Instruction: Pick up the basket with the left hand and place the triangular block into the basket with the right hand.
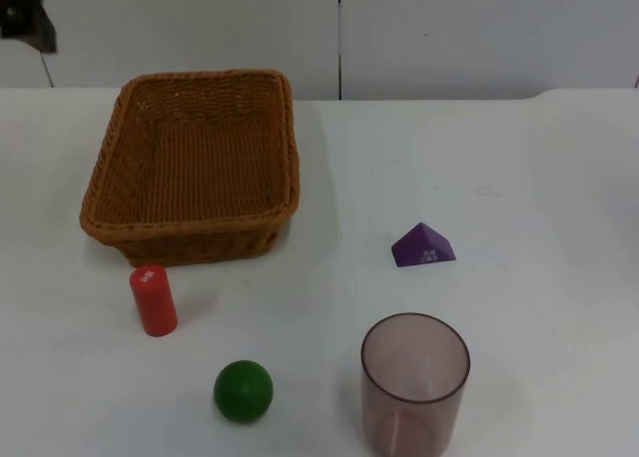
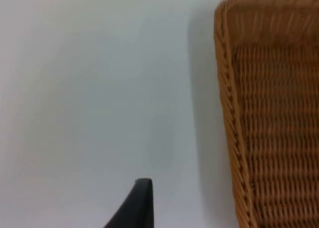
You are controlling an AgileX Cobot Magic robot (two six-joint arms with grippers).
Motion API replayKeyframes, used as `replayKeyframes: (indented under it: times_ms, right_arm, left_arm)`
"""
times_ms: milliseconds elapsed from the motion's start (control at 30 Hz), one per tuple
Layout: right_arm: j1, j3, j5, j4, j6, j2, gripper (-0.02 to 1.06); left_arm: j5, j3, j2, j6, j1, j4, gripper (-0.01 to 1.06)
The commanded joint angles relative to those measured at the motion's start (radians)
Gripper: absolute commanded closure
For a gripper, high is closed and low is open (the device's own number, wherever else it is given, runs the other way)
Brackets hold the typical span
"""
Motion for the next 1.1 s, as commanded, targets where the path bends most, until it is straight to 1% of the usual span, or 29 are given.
replayKeyframes:
  times_ms: [0,33,67,133,200,233,300,367,533,700,933,1000,1067]
  right_arm:
    - [-0.001,-0.004,-0.013,0.003,-0.008,0.001,0.00]
    - [-0.001,-0.004,-0.013,0.005,-0.008,0.001,0.00]
    - [-0.001,-0.004,-0.013,0.005,-0.008,0.001,0.00]
    - [-0.001,-0.004,-0.013,0.007,-0.008,0.001,0.00]
    - [-0.001,-0.004,-0.013,0.011,-0.008,0.001,0.00]
    - [-0.001,-0.004,-0.013,0.011,-0.008,0.001,0.00]
    - [-0.001,-0.004,-0.012,0.018,-0.008,0.001,0.00]
    - [-0.001,-0.004,-0.005,0.018,-0.008,0.001,0.00]
    - [-0.001,-0.004,0.009,0.018,-0.008,0.001,0.00]
    - [-0.001,-0.004,0.012,0.018,-0.008,0.001,0.00]
    - [-0.001,-0.004,0.016,0.018,-0.008,0.001,0.00]
    - [-0.001,-0.004,0.023,0.018,-0.008,0.001,0.00]
    - [-0.001,-0.004,0.024,0.013,-0.008,0.001,0.00]
  left_arm:
    - [-0.014,-0.042,0.057,0.059,-0.006,-0.069,0.00]
    - [-0.014,-0.066,0.085,0.101,-0.006,-0.100,0.00]
    - [-0.014,-0.066,0.085,0.101,-0.006,-0.100,0.00]
    - [-0.007,-0.115,0.153,0.166,-0.006,-0.164,0.00]
    - [0.017,-0.176,0.223,0.205,-0.006,-0.205,0.00]
    - [0.017,-0.176,0.223,0.205,-0.006,-0.205,0.00]
    - [0.049,-0.245,0.298,0.256,-0.006,-0.253,0.00]
    - [0.065,-0.292,0.363,0.327,-0.006,-0.342,0.00]
    - [0.065,-0.340,0.455,0.409,-0.006,-0.455,0.00]
    - [0.063,-0.380,0.538,0.425,-0.006,-0.481,0.00]
    - [0.062,-0.426,0.614,0.402,-0.006,-0.482,0.00]
    - [0.094,-0.460,0.646,0.402,-0.006,-0.484,0.00]
    - [0.154,-0.511,0.680,0.402,-0.006,-0.475,0.00]
